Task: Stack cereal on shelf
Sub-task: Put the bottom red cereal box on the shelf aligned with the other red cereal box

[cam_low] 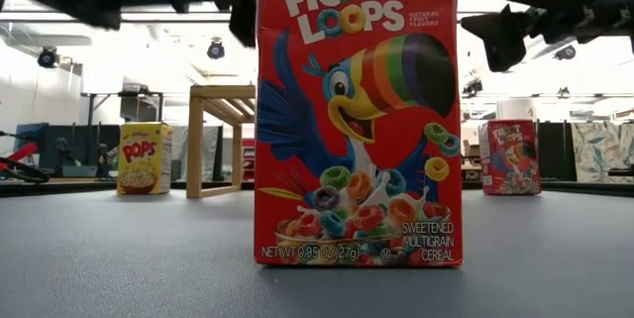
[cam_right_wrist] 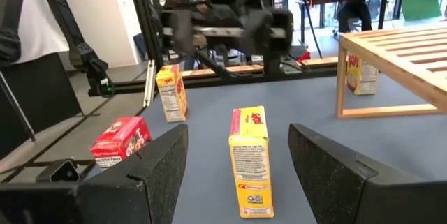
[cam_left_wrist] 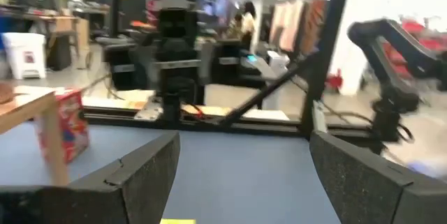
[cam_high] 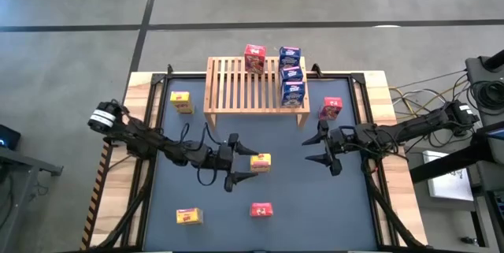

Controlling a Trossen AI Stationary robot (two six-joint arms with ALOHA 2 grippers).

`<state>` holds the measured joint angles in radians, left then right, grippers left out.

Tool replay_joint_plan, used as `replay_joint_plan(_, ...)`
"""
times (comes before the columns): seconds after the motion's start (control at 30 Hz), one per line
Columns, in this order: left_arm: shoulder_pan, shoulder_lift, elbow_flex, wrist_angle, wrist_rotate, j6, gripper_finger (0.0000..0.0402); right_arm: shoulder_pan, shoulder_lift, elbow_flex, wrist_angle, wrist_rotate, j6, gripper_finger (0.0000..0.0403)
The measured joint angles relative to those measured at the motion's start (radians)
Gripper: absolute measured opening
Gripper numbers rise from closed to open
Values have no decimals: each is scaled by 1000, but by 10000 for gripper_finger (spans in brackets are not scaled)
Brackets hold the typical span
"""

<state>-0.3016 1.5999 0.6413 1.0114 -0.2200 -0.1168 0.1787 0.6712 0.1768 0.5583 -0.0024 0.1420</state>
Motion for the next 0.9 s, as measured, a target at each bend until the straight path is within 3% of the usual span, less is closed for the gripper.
replay_joint_plan(0.2,-83,-81,180,-477,-54,-16,304,0,0,0,-5,-30,17,235)
replay_joint_plan(0.43,-198,-30,474,-988,-170,-124,301,0,0,0,-2,-32,23,235)
replay_joint_plan(0.6,-267,37,597,-1086,-254,-137,283,0,0,0,-4,-32,23,235)
replay_joint_plan(0.9,-300,121,629,-1092,-269,-224,260,0,4,-1,-31,-31,41,235)
